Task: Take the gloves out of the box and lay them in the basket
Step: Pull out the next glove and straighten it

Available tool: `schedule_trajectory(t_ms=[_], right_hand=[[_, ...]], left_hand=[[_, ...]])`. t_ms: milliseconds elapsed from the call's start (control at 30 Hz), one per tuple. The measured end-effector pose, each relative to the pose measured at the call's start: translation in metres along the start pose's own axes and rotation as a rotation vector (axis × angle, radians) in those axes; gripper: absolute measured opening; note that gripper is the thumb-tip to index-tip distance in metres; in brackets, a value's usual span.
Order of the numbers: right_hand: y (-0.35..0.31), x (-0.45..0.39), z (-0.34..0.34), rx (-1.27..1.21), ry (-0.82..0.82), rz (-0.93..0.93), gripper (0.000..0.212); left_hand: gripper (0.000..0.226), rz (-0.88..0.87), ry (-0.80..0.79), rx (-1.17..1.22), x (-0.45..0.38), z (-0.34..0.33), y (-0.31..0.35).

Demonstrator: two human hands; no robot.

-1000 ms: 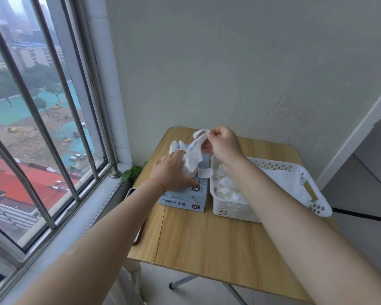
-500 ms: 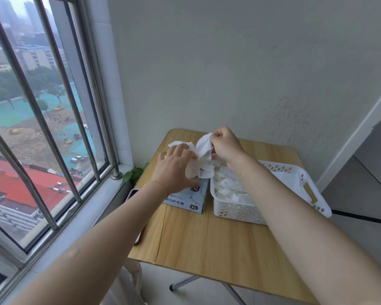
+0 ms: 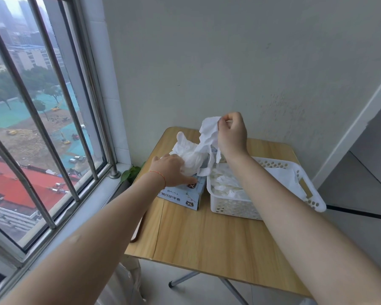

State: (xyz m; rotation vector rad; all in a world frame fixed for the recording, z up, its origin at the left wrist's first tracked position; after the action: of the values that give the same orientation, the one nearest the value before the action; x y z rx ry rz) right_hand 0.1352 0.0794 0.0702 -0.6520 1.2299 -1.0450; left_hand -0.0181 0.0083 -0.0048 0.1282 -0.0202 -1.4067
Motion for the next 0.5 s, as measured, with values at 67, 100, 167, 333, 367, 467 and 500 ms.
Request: schedule_trajectory(t_ms=[67, 100, 167, 333, 367, 467, 500], right_hand=[[0.003, -0.003, 0.003, 0.071, -0.043, -0.048, 0.005], [0.004, -0.004, 0.004, 0.094, -0.074, -0.089, 0.007], [0.006, -0.005, 0.005, 0.107, -0.166, -0.185, 0.021], [0.014, -0.002, 0.004, 0.417, -0.567, -0.173, 0.048], [0.018, -0.004, 0.002, 0.502, -0.591, -0.128, 0.032], [0.018, -0.011, 0.000, 0.468, -0.512, -0.106, 0.016], [0.015, -0.014, 0.000, 0.418, -0.473, -0.100, 0.024]], left_hand=[[0.072, -0.016, 0.098, 0.008, 0.001, 0.002, 0.005], [0.079, -0.029, 0.194, 0.035, 0.003, 0.002, 0.008], [0.079, -0.102, 0.414, 0.101, 0.007, 0.003, 0.013], [0.060, -0.180, 0.413, 0.167, 0.008, -0.003, 0.023], [0.059, -0.153, 0.394, 0.170, 0.008, -0.003, 0.024], [0.051, -0.068, 0.378, 0.238, 0.009, -0.005, 0.022], [0.047, -0.046, 0.387, 0.265, 0.009, -0.006, 0.021]])
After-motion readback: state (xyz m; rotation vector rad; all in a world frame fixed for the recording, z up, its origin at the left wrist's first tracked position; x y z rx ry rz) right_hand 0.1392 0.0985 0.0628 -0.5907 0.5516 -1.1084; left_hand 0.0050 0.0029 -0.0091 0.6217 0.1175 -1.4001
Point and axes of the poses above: each hand's wrist, its own x-axis away from the middle knuckle, its own z-axis out of the back of the hand, y = z × x, the point moved 1 cm from there along -x, towards the middle knuckle, and after that the axes turned 4 degrees about y, right-handed, at the moved point
